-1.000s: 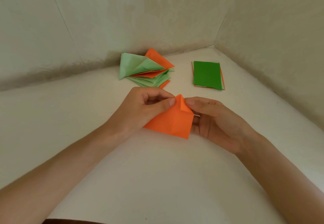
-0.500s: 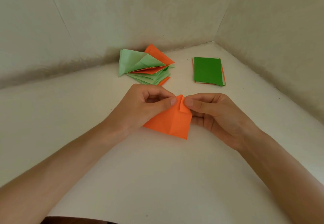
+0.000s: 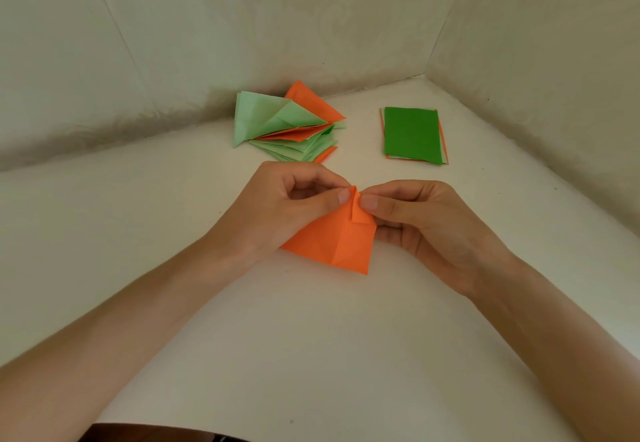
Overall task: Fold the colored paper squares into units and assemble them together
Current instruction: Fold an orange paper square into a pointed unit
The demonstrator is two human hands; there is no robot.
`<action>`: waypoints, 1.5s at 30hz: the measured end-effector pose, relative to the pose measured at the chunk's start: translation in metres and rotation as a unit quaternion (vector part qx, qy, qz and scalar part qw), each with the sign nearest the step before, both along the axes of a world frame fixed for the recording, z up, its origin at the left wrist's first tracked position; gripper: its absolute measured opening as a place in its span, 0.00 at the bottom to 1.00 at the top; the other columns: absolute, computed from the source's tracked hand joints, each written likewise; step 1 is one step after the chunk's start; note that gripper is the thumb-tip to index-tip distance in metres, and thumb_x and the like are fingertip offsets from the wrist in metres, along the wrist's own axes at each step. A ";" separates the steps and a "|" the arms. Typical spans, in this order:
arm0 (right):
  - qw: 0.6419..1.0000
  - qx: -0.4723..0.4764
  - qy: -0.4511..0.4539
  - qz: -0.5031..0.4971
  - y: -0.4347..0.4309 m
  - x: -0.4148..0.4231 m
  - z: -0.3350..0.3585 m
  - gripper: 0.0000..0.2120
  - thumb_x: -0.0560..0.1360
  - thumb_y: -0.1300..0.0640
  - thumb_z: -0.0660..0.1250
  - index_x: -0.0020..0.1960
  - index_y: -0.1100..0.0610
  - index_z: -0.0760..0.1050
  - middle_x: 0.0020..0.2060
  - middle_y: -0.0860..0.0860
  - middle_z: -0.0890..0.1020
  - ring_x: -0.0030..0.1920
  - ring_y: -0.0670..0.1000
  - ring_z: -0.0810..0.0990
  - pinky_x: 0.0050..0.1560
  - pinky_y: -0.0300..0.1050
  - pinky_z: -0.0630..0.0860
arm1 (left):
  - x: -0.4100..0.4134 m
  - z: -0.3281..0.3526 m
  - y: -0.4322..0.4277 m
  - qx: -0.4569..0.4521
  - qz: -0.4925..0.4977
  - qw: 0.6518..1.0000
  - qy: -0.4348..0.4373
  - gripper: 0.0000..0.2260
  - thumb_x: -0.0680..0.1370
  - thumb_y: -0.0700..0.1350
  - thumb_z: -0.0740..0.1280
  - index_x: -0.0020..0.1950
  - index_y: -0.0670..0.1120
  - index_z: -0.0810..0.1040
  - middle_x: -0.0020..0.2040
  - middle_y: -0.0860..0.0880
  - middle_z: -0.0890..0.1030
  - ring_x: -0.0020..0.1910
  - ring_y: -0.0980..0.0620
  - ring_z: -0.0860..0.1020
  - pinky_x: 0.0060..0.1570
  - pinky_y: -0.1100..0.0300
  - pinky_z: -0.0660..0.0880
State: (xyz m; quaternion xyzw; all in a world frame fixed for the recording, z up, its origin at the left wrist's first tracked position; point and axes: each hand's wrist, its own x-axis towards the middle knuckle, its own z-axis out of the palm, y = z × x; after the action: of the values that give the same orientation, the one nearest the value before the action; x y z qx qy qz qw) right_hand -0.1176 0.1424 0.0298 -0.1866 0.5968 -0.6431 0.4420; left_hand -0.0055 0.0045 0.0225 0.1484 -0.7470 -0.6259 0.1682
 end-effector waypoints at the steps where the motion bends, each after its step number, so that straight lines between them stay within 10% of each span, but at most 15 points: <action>1: 1.000 -0.002 0.000 -0.003 0.000 0.001 0.000 0.06 0.64 0.63 0.70 0.39 0.63 0.83 0.38 0.57 0.84 0.39 0.51 0.83 0.43 0.42 0.81 | 0.000 0.000 0.000 0.002 0.002 1.000 0.001 0.05 0.73 0.40 0.70 0.42 0.50 0.83 0.38 0.55 0.84 0.40 0.62 0.79 0.42 0.71 0.72; 45: 0.980 -0.016 0.198 -0.032 -0.003 0.007 -0.004 0.05 0.69 0.67 0.70 0.41 0.58 0.78 0.33 0.48 0.81 0.36 0.44 0.79 0.39 0.34 0.76 | -0.001 -0.005 0.000 -0.039 -0.016 0.999 0.019 0.05 0.74 0.40 0.69 0.42 0.49 0.82 0.37 0.56 0.83 0.38 0.62 0.79 0.40 0.71 0.71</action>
State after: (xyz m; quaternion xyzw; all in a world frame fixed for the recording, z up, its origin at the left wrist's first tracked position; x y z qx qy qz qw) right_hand -0.1110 0.1394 0.0255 -0.2984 0.6676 -0.6167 0.2913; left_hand -0.0068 0.0041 0.0171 0.1177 -0.7698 -0.6014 0.1786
